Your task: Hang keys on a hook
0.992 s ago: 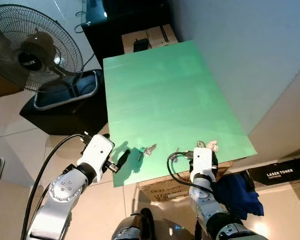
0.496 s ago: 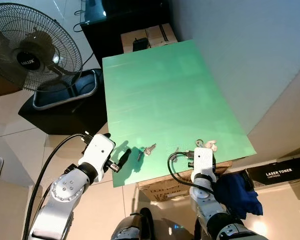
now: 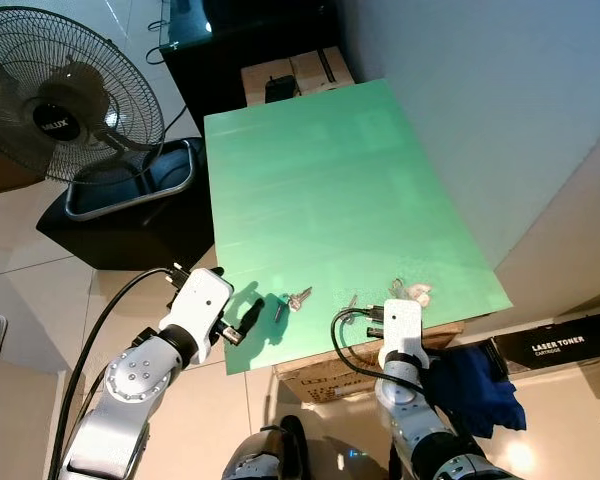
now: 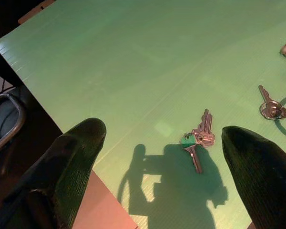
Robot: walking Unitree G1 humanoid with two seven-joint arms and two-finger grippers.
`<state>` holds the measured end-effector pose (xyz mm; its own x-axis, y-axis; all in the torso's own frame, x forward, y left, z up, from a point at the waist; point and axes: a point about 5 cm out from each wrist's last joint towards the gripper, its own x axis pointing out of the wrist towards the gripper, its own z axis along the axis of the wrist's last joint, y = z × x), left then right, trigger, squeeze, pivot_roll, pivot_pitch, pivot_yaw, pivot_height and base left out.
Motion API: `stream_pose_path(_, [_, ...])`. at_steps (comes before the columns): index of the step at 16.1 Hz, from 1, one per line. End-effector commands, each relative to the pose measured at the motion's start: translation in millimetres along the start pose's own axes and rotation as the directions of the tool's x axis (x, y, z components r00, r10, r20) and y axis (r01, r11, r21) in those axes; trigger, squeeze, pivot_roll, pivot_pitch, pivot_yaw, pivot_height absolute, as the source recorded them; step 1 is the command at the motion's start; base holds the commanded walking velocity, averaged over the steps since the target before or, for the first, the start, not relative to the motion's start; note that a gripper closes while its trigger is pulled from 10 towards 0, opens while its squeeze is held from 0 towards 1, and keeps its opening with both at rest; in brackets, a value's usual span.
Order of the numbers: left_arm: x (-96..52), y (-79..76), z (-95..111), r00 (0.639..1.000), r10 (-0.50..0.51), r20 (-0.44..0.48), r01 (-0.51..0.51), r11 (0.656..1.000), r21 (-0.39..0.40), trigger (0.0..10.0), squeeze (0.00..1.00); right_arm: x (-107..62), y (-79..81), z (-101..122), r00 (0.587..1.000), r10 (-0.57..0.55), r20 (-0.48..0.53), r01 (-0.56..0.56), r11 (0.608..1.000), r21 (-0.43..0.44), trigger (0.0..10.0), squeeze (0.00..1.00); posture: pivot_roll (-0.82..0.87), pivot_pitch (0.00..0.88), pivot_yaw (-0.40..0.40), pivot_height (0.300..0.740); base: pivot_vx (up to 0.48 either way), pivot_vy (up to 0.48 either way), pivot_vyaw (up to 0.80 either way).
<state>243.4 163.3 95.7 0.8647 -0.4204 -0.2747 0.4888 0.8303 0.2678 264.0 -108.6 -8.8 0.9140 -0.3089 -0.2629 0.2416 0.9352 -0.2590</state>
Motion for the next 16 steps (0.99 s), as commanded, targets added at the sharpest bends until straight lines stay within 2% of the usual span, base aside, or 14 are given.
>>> stream_pose_path(1, [-1.7,0.2,-5.8,1.000,-0.002,-0.022,0.002,1.000,0.005,10.0,0.00,-6.6,3.0,-7.4,1.000,0.009,-0.020,-0.009,1.000,-0.005,0.0,0.00,0.03,0.212,0.189,0.740,0.000,0.000,0.00])
stream_pose_path(8, [-2.5,-1.3,-7.7,1.000,-0.012,-0.026,0.012,1.000,0.005,10.0,0.00,-5.4,-3.9,-13.8,0.998,-0.029,-0.062,0.027,0.999,-0.026,0.0,0.00,0.03,0.203,0.192,0.740,0.000,0.000,0.00])
stream_pose_path(9, [-2.3,-1.6,-7.7,1.000,-0.012,-0.027,0.012,1.000,0.005,10.0,0.00,-4.7,-4.9,-15.1,0.997,-0.035,-0.076,0.032,0.999,-0.040,10.0,0.00,0.03,0.203,0.192,0.740,0.000,0.000,0.00])
stream_pose_path(12, [-2.6,-2.8,-8.0,1.000,-0.015,-0.027,0.015,1.000,0.005,10.0,0.00,-4.8,-5.4,-15.7,0.996,-0.037,-0.079,0.034,0.999,-0.041,10.0,0.00,0.03,0.206,0.193,0.740,0.000,0.000,0.00])
stream_pose_path(13, [-2.8,-2.9,-8.1,0.999,-0.015,-0.028,0.015,1.000,0.005,10.0,0.00,-4.8,-5.9,-15.7,0.996,-0.037,-0.078,0.035,0.999,-0.031,10.0,1.00,0.03,0.207,0.193,0.740,0.000,0.000,0.00])
stream_pose_path(16, [-3.5,-3.4,-8.5,0.999,-0.015,-0.030,0.015,1.000,0.004,10.0,0.00,-5.4,-4.4,-14.3,0.997,-0.024,-0.072,0.023,1.000,-0.008,10.0,1.00,0.02,0.211,0.193,0.740,0.000,0.000,0.00])
